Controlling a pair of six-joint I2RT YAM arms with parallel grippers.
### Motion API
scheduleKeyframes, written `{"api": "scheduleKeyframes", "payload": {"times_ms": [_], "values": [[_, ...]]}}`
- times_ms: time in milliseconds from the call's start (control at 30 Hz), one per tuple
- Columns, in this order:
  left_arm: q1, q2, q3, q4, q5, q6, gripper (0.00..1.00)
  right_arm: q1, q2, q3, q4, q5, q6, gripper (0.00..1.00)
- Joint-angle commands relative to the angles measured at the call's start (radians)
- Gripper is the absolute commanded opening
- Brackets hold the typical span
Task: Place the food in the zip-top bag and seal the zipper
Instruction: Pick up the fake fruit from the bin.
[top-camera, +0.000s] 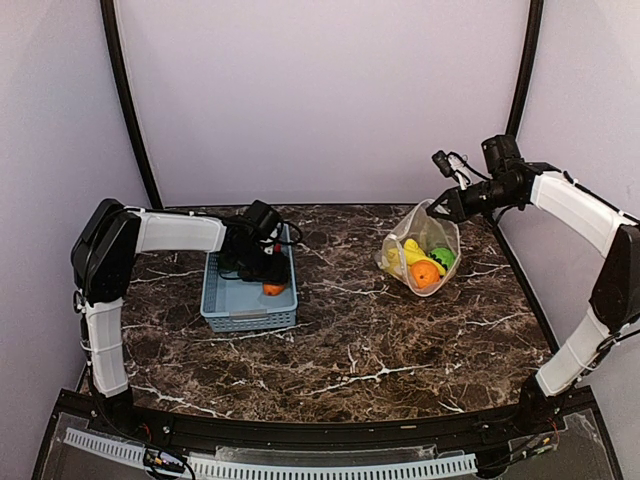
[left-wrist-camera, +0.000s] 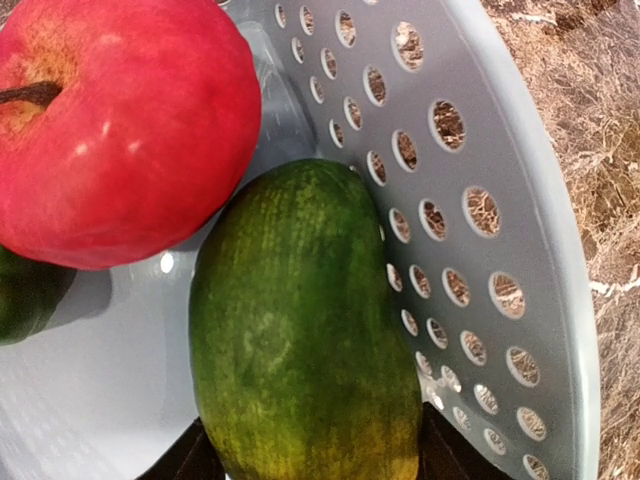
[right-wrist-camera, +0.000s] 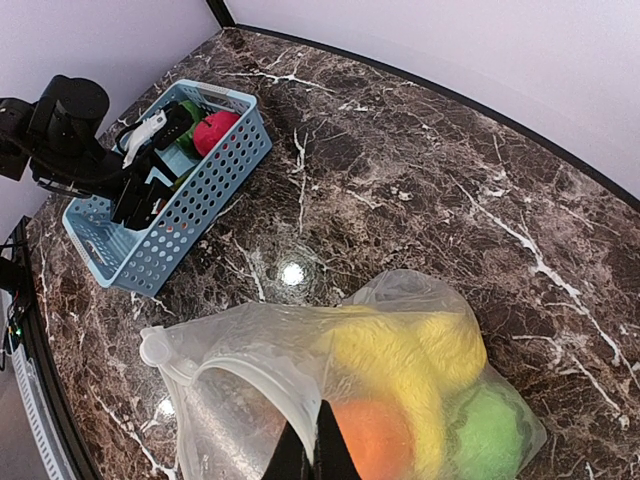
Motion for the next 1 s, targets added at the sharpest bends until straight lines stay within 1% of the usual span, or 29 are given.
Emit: {"api": "scheduleKeyframes", "payload": {"times_ms": [0,300,400,567,733,833,967], "values": [[0.007,-0.035,0.019,-0.052,-0.012,0.018,0.59,0.004,-0.025,-0.005,0.031,-0.005,-0.004,0.0],[0.007,-0.15,-0.037,-0.127,-0.021,0.04,0.56,0.004,-0.021,-0.004,0.03,-0.009,-0.004,0.0],[0.007,-0.219,-0.067,-0.154,0.024,0.032,0.55,0.004,-0.021,-0.002,0.03,-0.013,-0.004,0.0],[-0.003,-0.33,-0.088,-0.156,0.082,-0.004,0.54,0.004,-0.018,-0.005,0.03,-0.013,-0.004,0.0],[-0.063,-0.41,-0.022,-0.136,0.099,-0.001,0.54,0.003,-0.02,-0.005,0.033,-0.014,-0.002,0.0],[-0.117,-0.413,0.04,-0.097,0.131,0.024,0.53,0.004,-0.021,-0.004,0.031,-0.025,0.003,0.0],[-0.206,-0.379,0.156,-0.027,0.187,0.052,0.53,0.004,-0.019,-0.005,0.034,-0.032,0.006,0.0]]}}
